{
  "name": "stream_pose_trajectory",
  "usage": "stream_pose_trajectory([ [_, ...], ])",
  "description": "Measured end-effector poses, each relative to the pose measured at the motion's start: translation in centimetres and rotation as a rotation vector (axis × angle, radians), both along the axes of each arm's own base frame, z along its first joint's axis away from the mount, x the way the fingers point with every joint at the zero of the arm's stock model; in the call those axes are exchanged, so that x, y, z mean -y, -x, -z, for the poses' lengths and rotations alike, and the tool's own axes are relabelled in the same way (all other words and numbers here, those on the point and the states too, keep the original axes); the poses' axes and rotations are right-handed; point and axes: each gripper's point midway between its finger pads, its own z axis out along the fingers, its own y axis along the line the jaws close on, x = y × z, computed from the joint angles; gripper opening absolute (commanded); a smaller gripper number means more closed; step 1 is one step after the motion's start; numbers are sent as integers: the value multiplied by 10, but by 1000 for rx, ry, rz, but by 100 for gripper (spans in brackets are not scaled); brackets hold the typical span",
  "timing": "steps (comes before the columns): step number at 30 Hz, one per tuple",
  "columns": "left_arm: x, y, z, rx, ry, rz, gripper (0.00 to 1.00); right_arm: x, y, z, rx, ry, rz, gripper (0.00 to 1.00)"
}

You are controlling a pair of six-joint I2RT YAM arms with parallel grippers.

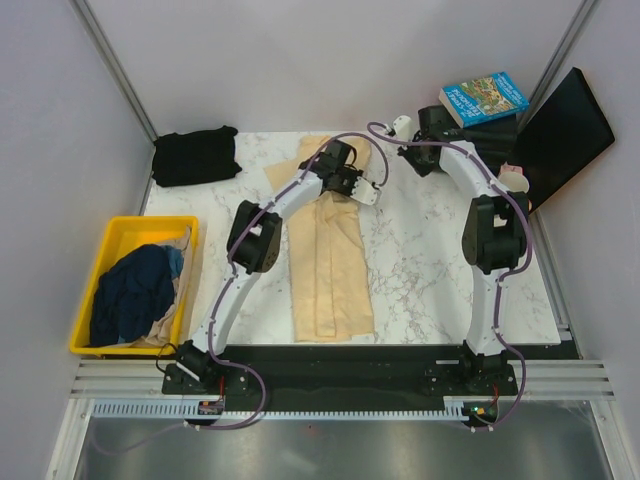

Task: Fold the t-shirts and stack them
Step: Rotate the tshirt 100 degrees

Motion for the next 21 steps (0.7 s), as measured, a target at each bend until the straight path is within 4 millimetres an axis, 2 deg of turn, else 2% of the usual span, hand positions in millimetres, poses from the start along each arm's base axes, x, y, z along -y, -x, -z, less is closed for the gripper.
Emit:
stream_pose_trajectory([
  [3,26,11,2,13,30,60,2,5,3,-2,2,18,18,18],
  [5,40,14,1,34,55,85,30,9,6,-6,7,35,32,21],
  [6,44,14,0,47,66,89,37,11,7,-8,10,42,38,22],
  [7,48,12,-3,63,78,89,43,14,8,-10,15,51,46,30],
  [9,53,8,-9,81,110,73,52,17,7,-14,25,62,59,37],
  [10,54,6,-12,84,130,57,66,18,7,-15,30,65,68,44],
  [13,56,-1,-25,105,183,8,80,21,6,-15,36,71,94,51],
  [17,49,-7,-59,127,244,-73,83,23,7,-15,35,65,126,54],
  [19,41,-7,-81,147,261,-98,82,22,8,-14,28,55,136,49],
  [20,35,-5,-96,165,270,-112,72,22,7,-15,22,50,141,47],
  [21,28,-3,-113,180,278,-120,53,20,6,-16,18,43,145,44],
])
